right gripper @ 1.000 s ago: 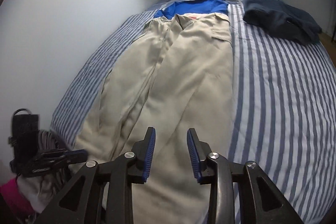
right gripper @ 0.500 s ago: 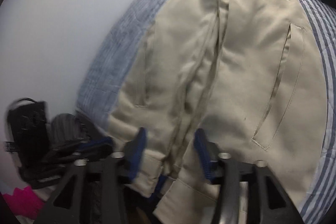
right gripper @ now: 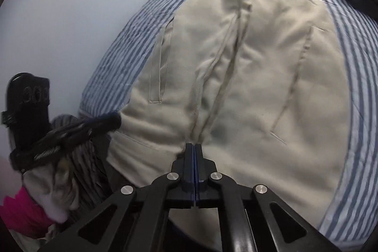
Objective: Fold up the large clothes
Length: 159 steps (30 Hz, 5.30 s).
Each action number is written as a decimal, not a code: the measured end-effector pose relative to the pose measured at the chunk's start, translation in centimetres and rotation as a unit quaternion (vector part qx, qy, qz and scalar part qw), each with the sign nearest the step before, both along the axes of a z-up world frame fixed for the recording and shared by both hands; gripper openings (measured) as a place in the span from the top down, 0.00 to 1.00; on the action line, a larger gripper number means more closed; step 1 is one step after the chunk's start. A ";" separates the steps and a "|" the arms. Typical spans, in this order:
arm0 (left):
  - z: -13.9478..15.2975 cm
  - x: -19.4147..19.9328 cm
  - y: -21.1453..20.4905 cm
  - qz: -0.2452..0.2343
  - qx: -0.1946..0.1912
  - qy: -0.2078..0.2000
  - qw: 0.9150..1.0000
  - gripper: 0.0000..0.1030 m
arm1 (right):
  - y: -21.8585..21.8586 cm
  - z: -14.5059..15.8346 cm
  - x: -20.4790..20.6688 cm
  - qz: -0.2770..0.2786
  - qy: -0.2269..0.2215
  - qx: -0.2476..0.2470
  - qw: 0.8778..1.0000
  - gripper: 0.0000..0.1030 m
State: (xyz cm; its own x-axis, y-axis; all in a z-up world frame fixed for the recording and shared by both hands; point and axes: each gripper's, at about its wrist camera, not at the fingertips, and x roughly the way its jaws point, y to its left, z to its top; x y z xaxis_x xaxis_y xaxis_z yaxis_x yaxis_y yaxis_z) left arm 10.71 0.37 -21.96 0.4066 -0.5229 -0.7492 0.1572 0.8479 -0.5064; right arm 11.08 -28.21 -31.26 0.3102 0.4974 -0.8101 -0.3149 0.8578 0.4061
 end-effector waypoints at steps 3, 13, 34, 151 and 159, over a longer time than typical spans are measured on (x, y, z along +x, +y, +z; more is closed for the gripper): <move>0.5 1.5 0.3 -0.001 0.011 -0.004 1.000 0.90 | -1.2 -0.5 0.5 -0.014 0.037 0.060 0.997 0.67; -0.5 2.8 1.9 0.021 -0.015 0.019 0.999 0.90 | -1.2 -3.2 1.2 -0.042 0.118 0.109 0.986 0.51; 1.0 8.6 -1.0 0.018 0.034 -0.017 0.999 0.90 | 4.1 -4.0 2.1 -0.021 0.071 0.011 0.997 0.96; -3.8 23.1 -2.5 0.110 -0.163 0.107 0.975 0.73 | -14.3 1.9 20.3 -0.234 0.051 0.246 0.939 0.21; -0.7 22.9 0.0 0.077 -0.203 0.085 0.972 0.44 | -15.6 5.0 16.9 -0.167 -0.026 0.206 0.964 0.30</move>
